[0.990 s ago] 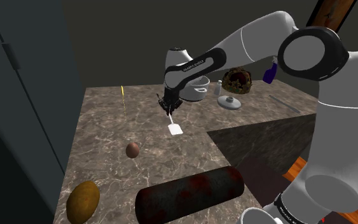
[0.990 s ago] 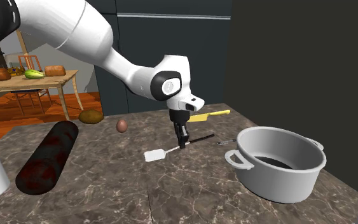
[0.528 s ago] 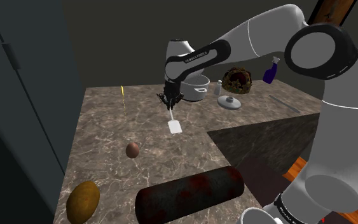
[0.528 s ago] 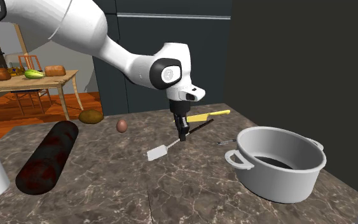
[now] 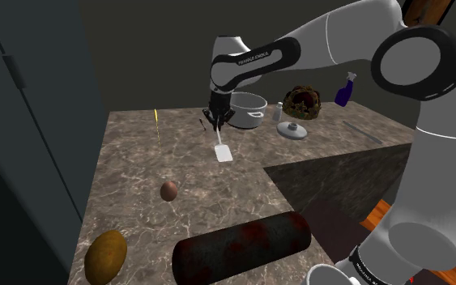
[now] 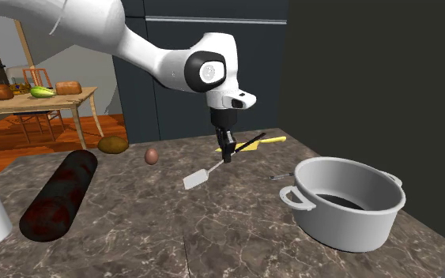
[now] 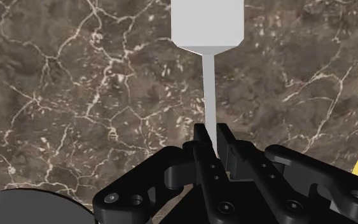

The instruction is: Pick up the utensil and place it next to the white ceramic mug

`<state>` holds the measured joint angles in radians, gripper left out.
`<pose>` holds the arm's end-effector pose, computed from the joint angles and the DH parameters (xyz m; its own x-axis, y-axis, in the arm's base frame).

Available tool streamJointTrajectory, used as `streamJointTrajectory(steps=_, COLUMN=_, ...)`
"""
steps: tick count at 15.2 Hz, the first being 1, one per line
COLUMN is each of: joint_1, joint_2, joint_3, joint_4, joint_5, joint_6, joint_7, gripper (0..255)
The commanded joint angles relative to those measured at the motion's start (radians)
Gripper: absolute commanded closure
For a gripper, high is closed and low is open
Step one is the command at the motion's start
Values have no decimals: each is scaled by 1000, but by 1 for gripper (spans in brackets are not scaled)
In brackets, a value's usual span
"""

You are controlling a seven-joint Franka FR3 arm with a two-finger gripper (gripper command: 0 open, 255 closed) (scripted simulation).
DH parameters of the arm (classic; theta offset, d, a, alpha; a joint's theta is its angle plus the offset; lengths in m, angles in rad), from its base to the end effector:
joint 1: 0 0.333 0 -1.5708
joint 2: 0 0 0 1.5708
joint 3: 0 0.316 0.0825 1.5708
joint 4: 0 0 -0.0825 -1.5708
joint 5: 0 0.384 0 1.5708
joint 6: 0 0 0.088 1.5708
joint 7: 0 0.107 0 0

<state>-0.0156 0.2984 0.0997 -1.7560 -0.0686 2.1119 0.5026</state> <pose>0.6424 0.0460 0.4044 0.9228 -0.3795 0.0667 -0.3803 -0.9249 -0.0007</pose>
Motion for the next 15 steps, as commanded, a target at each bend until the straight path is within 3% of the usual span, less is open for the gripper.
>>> streamJointTrajectory(steps=1, joint_1=-1, joint_2=-11, joint_3=0, joint_4=12, joint_5=2, joint_6=-23, joint_7=-3, gripper=255)
streamJointTrajectory(steps=14, joint_1=-1, joint_2=-48, joint_3=3, joint_4=133, joint_5=10, joint_6=-181, joint_7=-11, gripper=255)
streamJointTrajectory(steps=15, joint_1=7, joint_2=-79, joint_3=8, joint_4=90, joint_5=11, joint_6=-169, joint_7=3, gripper=255)
